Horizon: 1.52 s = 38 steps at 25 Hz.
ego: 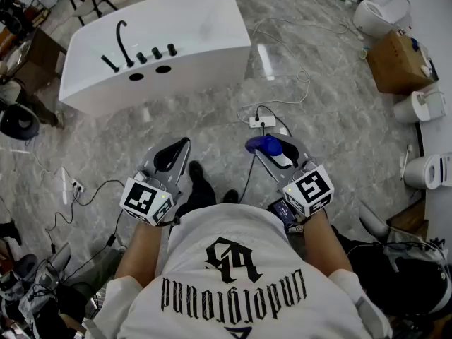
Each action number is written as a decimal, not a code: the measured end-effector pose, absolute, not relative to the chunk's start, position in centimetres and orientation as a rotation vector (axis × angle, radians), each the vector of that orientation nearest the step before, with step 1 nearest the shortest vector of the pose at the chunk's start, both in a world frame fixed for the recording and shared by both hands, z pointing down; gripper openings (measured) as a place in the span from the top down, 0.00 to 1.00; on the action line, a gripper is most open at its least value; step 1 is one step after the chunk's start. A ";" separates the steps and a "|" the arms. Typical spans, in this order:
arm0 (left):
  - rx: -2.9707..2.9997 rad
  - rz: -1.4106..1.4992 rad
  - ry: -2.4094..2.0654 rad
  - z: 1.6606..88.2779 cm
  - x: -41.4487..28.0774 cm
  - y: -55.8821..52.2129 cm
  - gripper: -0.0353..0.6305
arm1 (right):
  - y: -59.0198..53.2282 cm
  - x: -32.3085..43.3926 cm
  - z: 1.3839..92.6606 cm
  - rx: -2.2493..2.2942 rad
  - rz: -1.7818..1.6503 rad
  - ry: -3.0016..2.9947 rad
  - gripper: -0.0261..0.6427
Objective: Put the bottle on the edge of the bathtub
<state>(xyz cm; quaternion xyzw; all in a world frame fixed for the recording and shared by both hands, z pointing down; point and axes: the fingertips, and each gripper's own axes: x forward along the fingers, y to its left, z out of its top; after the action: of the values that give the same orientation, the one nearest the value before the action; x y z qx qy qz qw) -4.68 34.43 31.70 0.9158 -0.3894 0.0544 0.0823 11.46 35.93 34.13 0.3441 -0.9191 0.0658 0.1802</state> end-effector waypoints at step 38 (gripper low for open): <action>2.767 0.095 -0.995 31.9 -20.1 12.6 0.94 | 13.2 -3.2 32.0 1.130 0.149 -2.507 0.73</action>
<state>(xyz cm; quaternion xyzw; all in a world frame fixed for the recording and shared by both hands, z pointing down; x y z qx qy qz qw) -20.13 12.59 31.95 0.9359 -0.3364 0.0322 0.0997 -3.17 13.21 32.03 0.4025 -0.8934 0.0532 0.1925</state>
